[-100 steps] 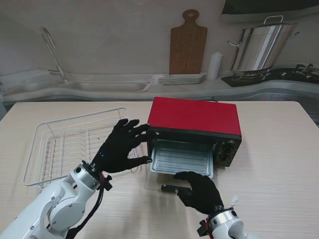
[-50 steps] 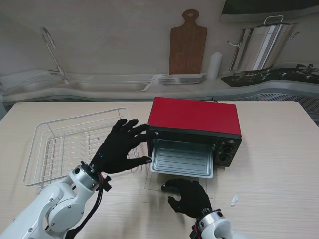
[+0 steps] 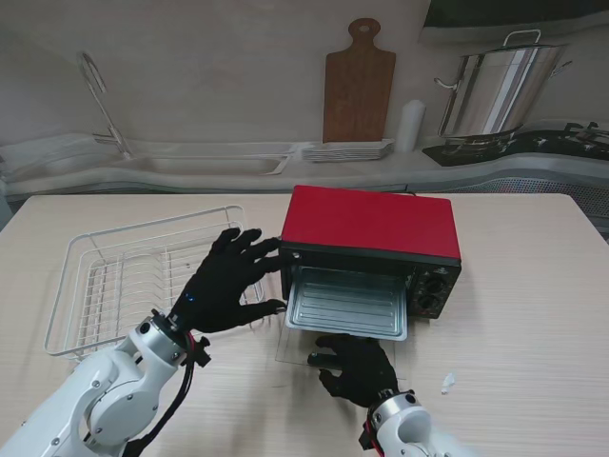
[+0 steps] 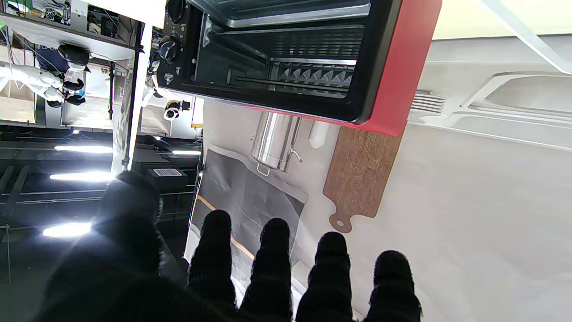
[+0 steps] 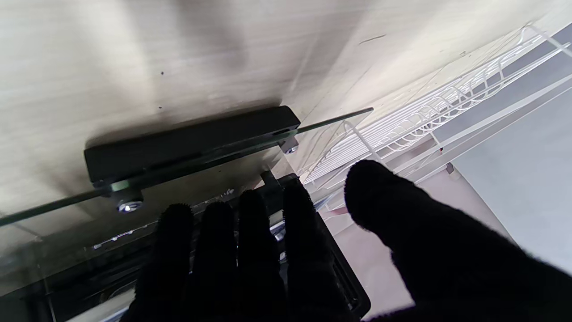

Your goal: Slide the trays into the oven

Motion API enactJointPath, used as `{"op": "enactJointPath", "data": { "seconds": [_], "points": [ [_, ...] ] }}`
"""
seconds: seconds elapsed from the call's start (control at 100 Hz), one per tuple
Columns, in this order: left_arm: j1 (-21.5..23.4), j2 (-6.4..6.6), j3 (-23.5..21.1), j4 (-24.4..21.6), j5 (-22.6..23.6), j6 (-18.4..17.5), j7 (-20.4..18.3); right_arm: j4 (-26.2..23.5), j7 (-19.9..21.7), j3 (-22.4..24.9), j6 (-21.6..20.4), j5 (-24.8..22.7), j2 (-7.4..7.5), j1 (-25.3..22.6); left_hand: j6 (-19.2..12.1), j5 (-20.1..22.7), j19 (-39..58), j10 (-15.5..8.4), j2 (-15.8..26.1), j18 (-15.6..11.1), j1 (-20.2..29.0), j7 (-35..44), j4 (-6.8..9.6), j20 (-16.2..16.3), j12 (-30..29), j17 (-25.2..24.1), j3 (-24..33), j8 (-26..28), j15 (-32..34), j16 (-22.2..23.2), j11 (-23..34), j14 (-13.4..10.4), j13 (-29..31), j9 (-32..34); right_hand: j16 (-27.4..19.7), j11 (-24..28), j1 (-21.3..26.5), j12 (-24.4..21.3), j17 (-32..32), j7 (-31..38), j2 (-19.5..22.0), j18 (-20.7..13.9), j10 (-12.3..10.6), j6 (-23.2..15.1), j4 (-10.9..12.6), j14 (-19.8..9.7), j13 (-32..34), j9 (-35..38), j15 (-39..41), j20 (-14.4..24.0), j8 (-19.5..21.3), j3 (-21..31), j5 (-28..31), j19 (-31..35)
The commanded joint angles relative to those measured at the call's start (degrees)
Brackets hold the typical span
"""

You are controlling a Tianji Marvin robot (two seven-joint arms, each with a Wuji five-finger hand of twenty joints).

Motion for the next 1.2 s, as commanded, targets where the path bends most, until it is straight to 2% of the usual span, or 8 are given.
{"op": "enactJointPath", "data": {
  "seconds": [0.0,0.23,0.46,0.7,1.19],
  "points": [
    [0.6,-0.23,-0.1,-0.7,0.1,0.1,-0.9,0.3,0.2,-0.2,0.1,0.2,-0.66,-0.2,0.1,0.2,-2.8,-1.2,2.1,-1.1,-0.6,0.3,2.06,-0.8,-1.2,-1.0,-1.2,0.7,-0.9,-0.7,0.1,-1.1,-1.3,0.2,-1.1,-1.5,-2.8,-1.0,-1.0,-1.0,1.0,0.0,-1.8,-0.3,1.9,-2.5,-3.3,-2.0,-2.3,-1.0,-0.8,-2.1,-2.4,-2.0],
    [0.6,-0.22,-0.1,-0.7,0.1,0.2,-0.9,0.5,-2.4,-0.2,-0.3,1.1,-1.28,-0.2,0.1,0.2,-2.8,-1.1,2.1,-1.1,-0.6,0.3,2.06,-0.8,-1.2,-1.0,-1.2,0.7,-0.9,-0.7,0.1,-1.1,-1.3,0.2,-1.3,-1.2,-3.2,-1.0,0.0,-0.2,1.1,0.3,-1.3,0.0,2.3,-1.7,-1.7,-0.9,-2.2,-0.8,-1.1,-2.2,-2.3,-1.2],
    [0.5,-0.21,0.0,-0.6,0.1,0.3,-0.9,1.1,-4.5,-0.5,0.2,2.6,-2.01,0.6,0.1,0.2,-2.8,-1.2,2.2,-1.2,-0.5,0.3,2.06,-0.8,-1.2,-1.0,-1.2,0.7,-0.9,-0.7,0.1,-1.1,-1.3,0.2,0.7,2.8,-3.4,0.9,1.2,2.2,0.6,1.1,-0.6,0.2,2.3,-0.6,-0.5,-0.2,1.3,0.4,-1.1,-0.9,-1.3,1.6],
    [0.4,-0.18,0.0,-0.6,0.3,0.4,-1.0,2.0,-6.0,-1.1,1.3,4.7,-2.78,2.3,0.0,0.3,-2.8,-1.1,2.1,-1.2,-0.6,0.3,2.06,-0.8,-1.2,-1.0,-1.2,0.7,-0.9,-0.7,0.1,-1.1,-1.3,0.2,3.6,7.4,-3.5,2.8,2.3,4.4,0.2,2.2,-0.5,-0.1,2.0,-0.1,-0.6,0.0,6.3,2.1,0.7,-0.1,-0.6,4.7],
    [0.1,-0.11,0.3,-0.5,0.5,-0.1,-1.1,4.4,-7.0,-3.4,4.1,7.0,-3.85,6.6,0.1,0.2,-2.8,-1.1,2.2,-1.1,-0.6,0.3,2.06,-0.8,-1.2,-1.0,-1.3,0.7,-0.9,-0.7,0.1,-1.1,-1.3,0.1,4.3,8.1,-3.7,2.9,3.0,4.8,-0.3,2.9,-0.3,-0.1,1.9,0.3,-0.2,0.7,7.6,2.7,1.5,0.5,0.0,5.6]
  ]
}}
